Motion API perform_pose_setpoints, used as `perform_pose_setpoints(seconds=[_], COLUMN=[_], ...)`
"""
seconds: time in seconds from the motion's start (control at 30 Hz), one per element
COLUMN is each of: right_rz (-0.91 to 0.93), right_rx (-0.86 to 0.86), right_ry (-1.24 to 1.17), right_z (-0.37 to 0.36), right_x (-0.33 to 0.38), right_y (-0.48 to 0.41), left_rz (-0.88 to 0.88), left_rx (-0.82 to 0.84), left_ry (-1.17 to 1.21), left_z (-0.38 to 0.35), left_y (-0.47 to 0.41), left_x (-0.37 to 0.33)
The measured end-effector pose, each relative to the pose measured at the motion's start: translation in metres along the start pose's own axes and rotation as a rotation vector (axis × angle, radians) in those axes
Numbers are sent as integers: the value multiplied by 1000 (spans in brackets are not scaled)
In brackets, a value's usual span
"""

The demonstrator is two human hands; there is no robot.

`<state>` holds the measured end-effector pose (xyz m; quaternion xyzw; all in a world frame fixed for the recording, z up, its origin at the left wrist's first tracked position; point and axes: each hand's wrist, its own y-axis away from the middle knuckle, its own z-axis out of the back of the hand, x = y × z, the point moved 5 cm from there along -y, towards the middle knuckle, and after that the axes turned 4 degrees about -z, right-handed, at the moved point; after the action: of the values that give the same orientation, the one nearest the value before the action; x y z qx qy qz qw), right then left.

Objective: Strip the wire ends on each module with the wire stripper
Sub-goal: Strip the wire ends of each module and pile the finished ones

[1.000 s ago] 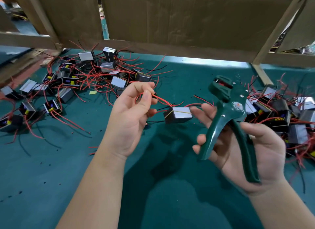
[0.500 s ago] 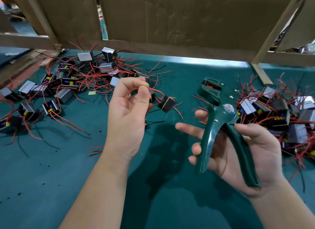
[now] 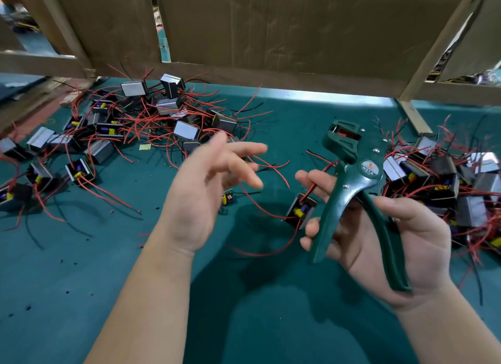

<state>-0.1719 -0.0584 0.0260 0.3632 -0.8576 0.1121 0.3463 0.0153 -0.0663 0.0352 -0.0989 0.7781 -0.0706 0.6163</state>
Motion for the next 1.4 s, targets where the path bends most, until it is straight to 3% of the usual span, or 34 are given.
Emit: perform_pose_setpoints(seconds=[0.07,0.13,0.2,0.3,0.4,0.57,0.73,0.97,1.2,1.27,1.4], right_rz=[-30,-75,-104,-137,-153,-136,-74,-18,13,11,9], right_rx=[33,77,123,148,150,113,29,7,-26,-19,-17], right_ry=[22,43,62,104,144,61,13,37,3,-6,-21], right_z=[-2,-5,-10,-14,-14,-16,-16,-19,-20,-21,-18], right_x=[-3,-9,-16,-27,-34,-37,-37,-40,-40,-39,-35], right_y=[0,-1,-1,-3,-3,-6,-8,-10,-10,-10,-9], left_rz=[-5,-46,-1,156,242,246,165,112,-96,-57,58], left_rx=[-206,-279,-168,135,221,155,-31,-205,-287,-266,-231], left_ry=[-201,-361,-358,-284,-145,-29,-193,-229,-605,-450,99], left_z=[18,25,20,-4,-24,-23,-18,-14,-15,-17,-20], left_y=[-4,-5,-3,4,9,8,4,3,4,3,0], left_x=[1,0,4,18,23,23,24,28,24,27,31])
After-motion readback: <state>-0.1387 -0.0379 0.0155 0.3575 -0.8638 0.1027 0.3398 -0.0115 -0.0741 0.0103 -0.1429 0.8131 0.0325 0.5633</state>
